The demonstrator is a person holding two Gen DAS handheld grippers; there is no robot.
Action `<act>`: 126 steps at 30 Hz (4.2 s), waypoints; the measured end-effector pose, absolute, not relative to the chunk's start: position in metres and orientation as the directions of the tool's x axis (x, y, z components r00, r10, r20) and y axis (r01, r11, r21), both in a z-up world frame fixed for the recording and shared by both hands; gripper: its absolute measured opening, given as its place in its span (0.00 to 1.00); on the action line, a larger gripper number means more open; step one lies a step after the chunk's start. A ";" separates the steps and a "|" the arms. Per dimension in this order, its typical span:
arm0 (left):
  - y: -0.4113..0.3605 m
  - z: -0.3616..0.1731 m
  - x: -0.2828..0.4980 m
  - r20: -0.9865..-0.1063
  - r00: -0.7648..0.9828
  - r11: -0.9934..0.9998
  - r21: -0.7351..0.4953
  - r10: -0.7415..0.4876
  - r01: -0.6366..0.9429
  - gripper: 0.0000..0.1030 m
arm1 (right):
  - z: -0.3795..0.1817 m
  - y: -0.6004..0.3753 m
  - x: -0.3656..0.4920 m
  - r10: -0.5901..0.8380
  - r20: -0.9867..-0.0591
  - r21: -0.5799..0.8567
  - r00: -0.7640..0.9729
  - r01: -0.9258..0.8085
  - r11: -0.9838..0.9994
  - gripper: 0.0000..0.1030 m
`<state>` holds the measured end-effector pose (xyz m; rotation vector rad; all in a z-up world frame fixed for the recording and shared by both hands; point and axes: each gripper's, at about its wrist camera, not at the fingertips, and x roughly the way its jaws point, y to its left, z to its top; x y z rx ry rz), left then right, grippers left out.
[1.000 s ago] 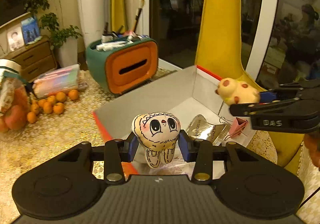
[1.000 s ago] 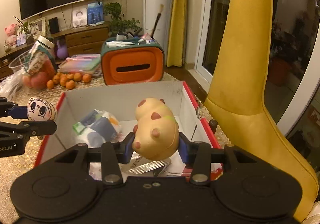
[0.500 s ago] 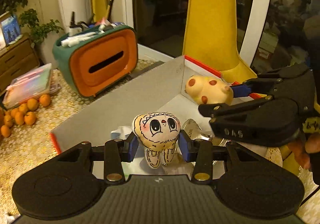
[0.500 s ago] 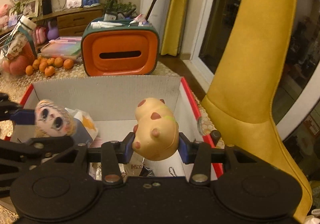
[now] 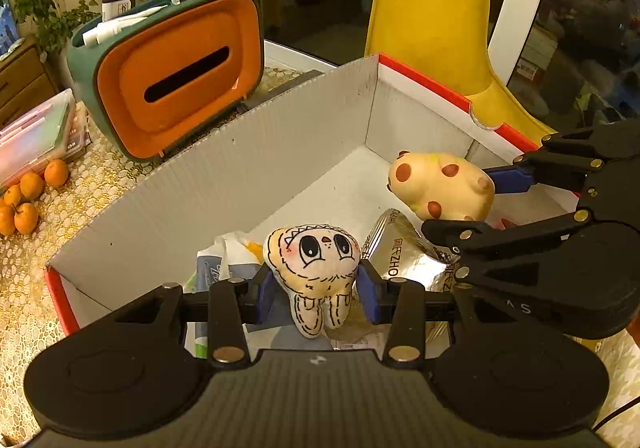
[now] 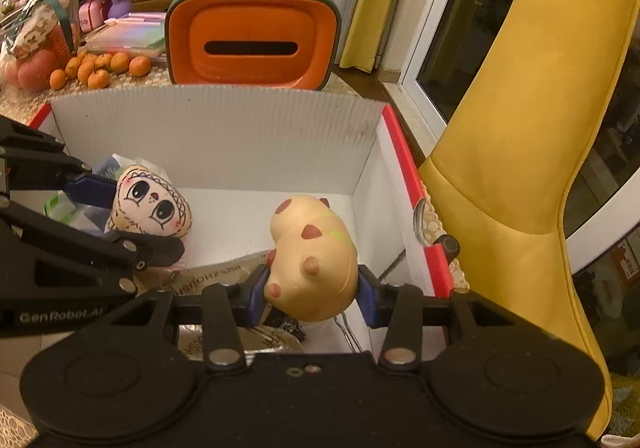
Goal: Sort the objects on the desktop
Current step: 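Lower the plush and pig toy into the box and open both tools, then withdraw both tools from the box toward the cable and pouch on the table, then grasp the silver printed pouch with the right tool, lifting it off the white cable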
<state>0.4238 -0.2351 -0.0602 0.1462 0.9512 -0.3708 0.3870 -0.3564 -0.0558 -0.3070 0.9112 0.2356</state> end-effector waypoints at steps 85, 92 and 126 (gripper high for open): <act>-0.015 0.024 0.107 -0.522 0.847 0.995 -0.054 -0.097 0.081 0.63 | 0.022 -0.187 0.172 0.464 -0.584 0.063 0.666 -0.533 0.844 0.77; 0.014 0.006 0.103 -0.529 0.844 0.996 -0.054 -0.088 0.070 0.65 | 0.008 -0.157 0.175 0.465 -0.607 0.066 0.645 -0.543 0.837 0.79; 0.071 -0.104 0.179 -0.620 0.784 0.992 -0.108 -0.017 -0.064 1.00 | -0.068 -0.054 0.270 0.466 -0.708 0.019 0.531 -0.645 0.764 0.86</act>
